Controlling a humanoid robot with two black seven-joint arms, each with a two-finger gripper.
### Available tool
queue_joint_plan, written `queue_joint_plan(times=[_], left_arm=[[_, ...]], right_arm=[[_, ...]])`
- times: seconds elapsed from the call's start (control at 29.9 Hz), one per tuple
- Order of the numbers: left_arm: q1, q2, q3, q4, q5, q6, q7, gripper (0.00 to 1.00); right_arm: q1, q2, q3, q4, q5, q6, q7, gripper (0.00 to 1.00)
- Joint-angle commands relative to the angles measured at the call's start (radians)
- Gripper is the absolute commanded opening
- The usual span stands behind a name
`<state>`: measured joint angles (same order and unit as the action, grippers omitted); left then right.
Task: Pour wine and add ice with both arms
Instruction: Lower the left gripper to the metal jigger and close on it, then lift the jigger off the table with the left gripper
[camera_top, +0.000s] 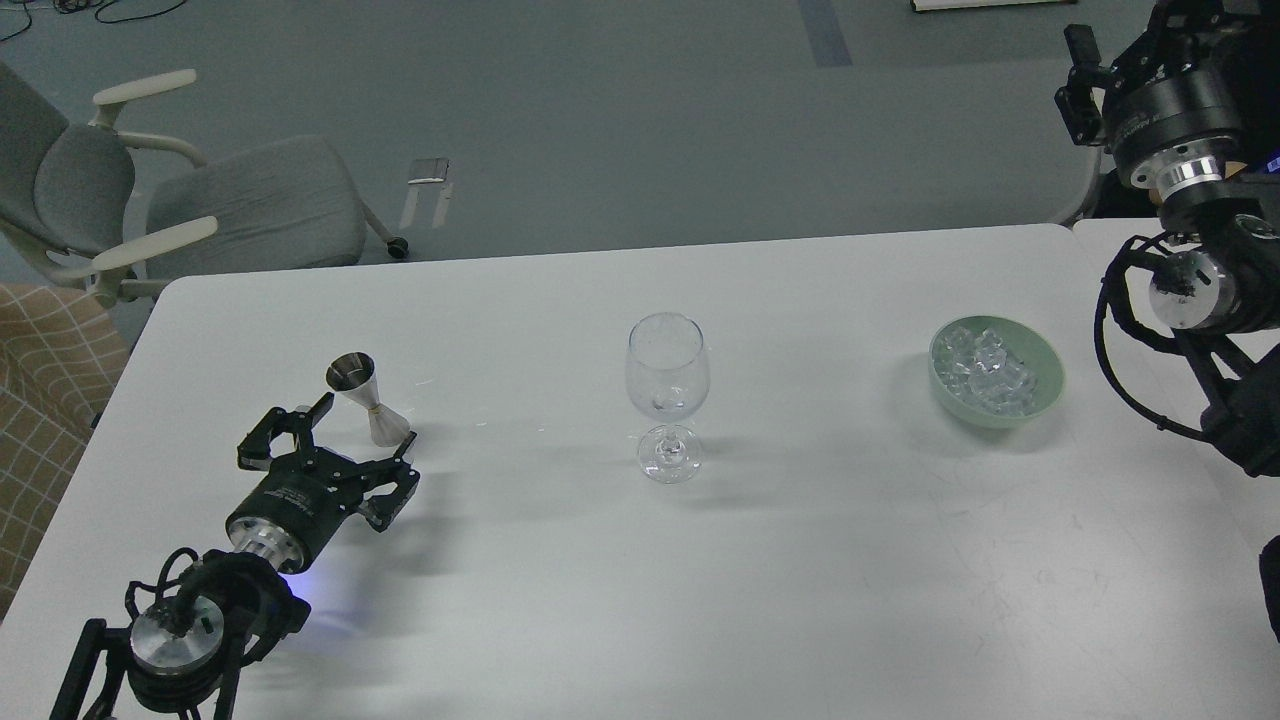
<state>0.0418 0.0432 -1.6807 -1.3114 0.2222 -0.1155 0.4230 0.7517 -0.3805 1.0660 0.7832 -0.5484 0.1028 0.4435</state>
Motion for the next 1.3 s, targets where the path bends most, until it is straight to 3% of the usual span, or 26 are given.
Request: queue_joint_plan(times=[0.0,0.43,0.64,0.74,0.87,1.0,1.07,1.27], left_arm=[[-0.055,-0.008,-0.002,0.053,0.003,-0.009,-0.001,0.95],[-0.146,-0.005,0.001,0.155,0.005,-0.018,-0.020,0.92],[-0.181,-0.005,0.004,0.227,0.005,-0.059,-0.038,0.89],[-0.189,-0.003,0.002,0.245,0.005,-0.073,-0.038,0.82],[-0.201,-0.005,0.004,0.261,0.005,-0.073,-0.044,0.62],[-0.204,-0.003,0.004,0.268,0.005,-0.066,-0.047,0.53],[-0.206,-0.002,0.006,0.270,0.005,-0.064,-0.049,0.42],[-0.206,-0.005,0.009,0.273,0.003,-0.070,-0.050,0.33]], right_arm=[[-0.005,0.000,-0.009,0.001,-0.001,0.000,0.001,1.00],[-0.002,-0.009,-0.034,0.001,-0.001,0.000,0.001,1.00],[-0.002,-0.011,-0.034,0.001,-0.001,0.000,0.001,1.00],[-0.002,-0.011,-0.035,0.001,-0.001,0.000,0.001,1.00],[-0.003,-0.017,-0.035,0.001,-0.001,0.000,0.001,1.00],[-0.003,-0.017,-0.041,0.001,-0.001,0.000,0.001,1.00],[-0.003,-0.017,-0.041,0.001,-0.001,-0.002,0.001,1.00],[-0.003,-0.017,-0.041,0.002,-0.001,-0.005,0.001,1.00]])
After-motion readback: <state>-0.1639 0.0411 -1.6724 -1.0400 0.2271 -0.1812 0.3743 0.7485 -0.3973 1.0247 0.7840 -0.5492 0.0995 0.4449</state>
